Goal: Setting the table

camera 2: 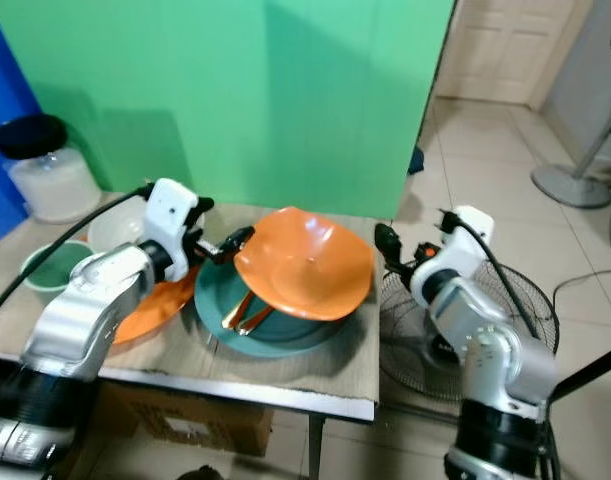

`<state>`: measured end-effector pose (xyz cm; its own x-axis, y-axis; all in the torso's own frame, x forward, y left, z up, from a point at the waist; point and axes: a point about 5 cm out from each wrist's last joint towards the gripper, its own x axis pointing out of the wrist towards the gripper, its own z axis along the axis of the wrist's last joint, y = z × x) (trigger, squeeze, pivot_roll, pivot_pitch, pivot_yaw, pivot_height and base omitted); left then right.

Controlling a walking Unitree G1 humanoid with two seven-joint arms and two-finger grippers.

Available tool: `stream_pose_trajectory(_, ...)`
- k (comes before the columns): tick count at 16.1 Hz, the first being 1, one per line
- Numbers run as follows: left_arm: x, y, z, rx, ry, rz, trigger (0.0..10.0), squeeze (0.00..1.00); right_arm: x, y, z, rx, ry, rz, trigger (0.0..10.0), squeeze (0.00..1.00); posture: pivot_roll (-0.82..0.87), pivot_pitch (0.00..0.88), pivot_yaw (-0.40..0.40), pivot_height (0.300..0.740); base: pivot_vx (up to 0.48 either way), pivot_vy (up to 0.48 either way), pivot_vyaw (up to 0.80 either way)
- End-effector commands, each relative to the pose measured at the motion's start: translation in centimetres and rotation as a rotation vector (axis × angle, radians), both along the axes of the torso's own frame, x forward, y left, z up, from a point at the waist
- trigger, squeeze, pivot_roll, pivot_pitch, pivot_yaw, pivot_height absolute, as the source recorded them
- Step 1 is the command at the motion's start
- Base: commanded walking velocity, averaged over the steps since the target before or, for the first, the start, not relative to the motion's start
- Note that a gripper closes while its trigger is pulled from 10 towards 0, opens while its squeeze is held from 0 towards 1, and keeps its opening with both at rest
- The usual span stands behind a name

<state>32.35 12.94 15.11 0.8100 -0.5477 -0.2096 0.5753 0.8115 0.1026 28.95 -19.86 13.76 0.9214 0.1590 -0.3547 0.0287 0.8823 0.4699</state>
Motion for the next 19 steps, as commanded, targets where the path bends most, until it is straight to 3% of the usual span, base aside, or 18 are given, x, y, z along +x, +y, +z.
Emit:
stream_pose_trajectory(1, 0.6, -0.1, 0.3, -0.032, 0.01, -0.01, 10.0, 0.0, 0.3, 0.2, 0.2, 0.023, 0.017, 0.022, 10.0, 0.0, 0.08, 0.0, 0.014, 0.74, 0.0, 0.0, 0.0)
stream_pose_trajectory(3, 2.1, 0.0, 0.3, -0.097, 0.08, 0.01, 10.0, 0.0, 0.3, 0.5, -0.3, 0.055, 0.079, 0.076, 10.0, 0.0, 0.08, 0.0, 0.016, 0.74, 0.0, 0.0, 0.0)
stream_pose_trajectory(5, 3.0, 0.3, 0.2, -0.103, 0.101, 0.019, 10.0, 0.0, 0.0, 1.0, -0.6, 0.08, 0.115, 0.12, 10.0, 0.0, 0.07, 0.0, 0.015, 0.74, 0.0, 0.0, 0.0)
stream_pose_trajectory(15, 3.4, -1.3, -0.8, -0.098, 0.139, -0.048, 10.0, 0.0, -0.8, 2.6, -0.6, 0.122, 0.192, 0.256, 10.0, 0.0, 0.07, 0.0, -0.001, 0.74, 0.0, 0.0, 0.0)
stream_pose_trajectory(18, 3.3, -1.6, -1.0, -0.094, 0.138, -0.059, 10.0, 0.0, -0.8, 2.8, -0.5, 0.14, 0.207, 0.286, 6.9, 0.0, 0.07, 0.0, -0.007, 0.74, 0.0, 0.0, 0.0)
stream_pose_trajectory(19, 3.3, -1.7, -1.0, -0.094, 0.138, -0.061, 10.0, 0.0, -0.8, 2.9, -0.5, 0.144, 0.213, 0.291, 6.4, 0.0, 0.07, 0.0, -0.008, 0.74, 0.0, 0.0, 0.0)
